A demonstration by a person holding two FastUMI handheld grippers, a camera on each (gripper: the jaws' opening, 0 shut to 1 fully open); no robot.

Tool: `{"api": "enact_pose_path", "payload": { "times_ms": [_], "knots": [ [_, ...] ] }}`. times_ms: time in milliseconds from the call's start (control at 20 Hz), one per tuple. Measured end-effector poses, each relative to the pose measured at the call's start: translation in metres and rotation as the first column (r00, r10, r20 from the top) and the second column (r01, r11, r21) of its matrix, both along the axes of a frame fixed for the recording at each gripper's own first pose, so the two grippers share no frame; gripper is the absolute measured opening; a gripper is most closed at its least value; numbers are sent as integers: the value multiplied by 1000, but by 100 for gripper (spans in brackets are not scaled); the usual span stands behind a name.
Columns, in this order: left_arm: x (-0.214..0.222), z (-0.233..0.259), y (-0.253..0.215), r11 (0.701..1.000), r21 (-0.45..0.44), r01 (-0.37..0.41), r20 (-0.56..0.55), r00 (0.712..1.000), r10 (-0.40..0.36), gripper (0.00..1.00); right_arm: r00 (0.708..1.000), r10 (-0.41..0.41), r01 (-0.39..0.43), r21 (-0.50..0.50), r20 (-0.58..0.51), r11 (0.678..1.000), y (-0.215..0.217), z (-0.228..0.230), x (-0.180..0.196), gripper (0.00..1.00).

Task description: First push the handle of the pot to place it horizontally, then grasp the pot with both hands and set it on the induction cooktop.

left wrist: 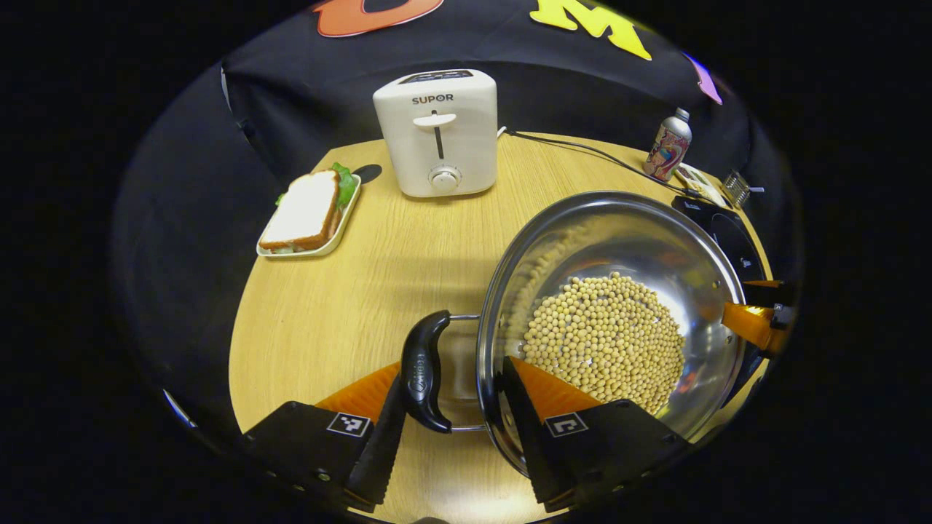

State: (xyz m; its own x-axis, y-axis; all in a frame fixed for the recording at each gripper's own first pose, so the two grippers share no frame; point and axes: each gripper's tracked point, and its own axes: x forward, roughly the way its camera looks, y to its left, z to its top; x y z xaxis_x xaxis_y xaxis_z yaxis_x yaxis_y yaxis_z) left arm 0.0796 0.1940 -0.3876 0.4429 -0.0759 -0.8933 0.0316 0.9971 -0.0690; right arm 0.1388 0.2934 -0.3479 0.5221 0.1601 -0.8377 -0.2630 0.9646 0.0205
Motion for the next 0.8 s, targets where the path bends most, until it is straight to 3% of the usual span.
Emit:
{"api": "enact_pose_path", "payload": {
  "times_ms": [50, 300, 350, 400, 800],
  "knots": [
    [0, 0, -2, 1000, -27, -13, -18, 1000, 12, 72, 1000, -10, 10, 0, -6, 1000, 1, 2, 2, 72],
    [-5, 9, -6, 996, -70, -55, -28, 998, 53, 62, 999, -29, 30, 42, -16, 999, 0, 5, 3, 60],
    [-3, 11, -6, 996, -69, -50, -17, 999, 49, 50, 999, -41, 43, 61, -31, 997, -1, 4, 2, 58],
    [-2, 13, -5, 997, -63, -43, -5, 999, 43, 60, 998, -53, 56, 84, -30, 995, -3, 7, 1, 57],
    [-2, 26, 4, 997, -57, -45, 49, 998, 47, 60, 998, -23, 17, 92, 63, 996, -17, 45, -5, 56]
  ]
}}
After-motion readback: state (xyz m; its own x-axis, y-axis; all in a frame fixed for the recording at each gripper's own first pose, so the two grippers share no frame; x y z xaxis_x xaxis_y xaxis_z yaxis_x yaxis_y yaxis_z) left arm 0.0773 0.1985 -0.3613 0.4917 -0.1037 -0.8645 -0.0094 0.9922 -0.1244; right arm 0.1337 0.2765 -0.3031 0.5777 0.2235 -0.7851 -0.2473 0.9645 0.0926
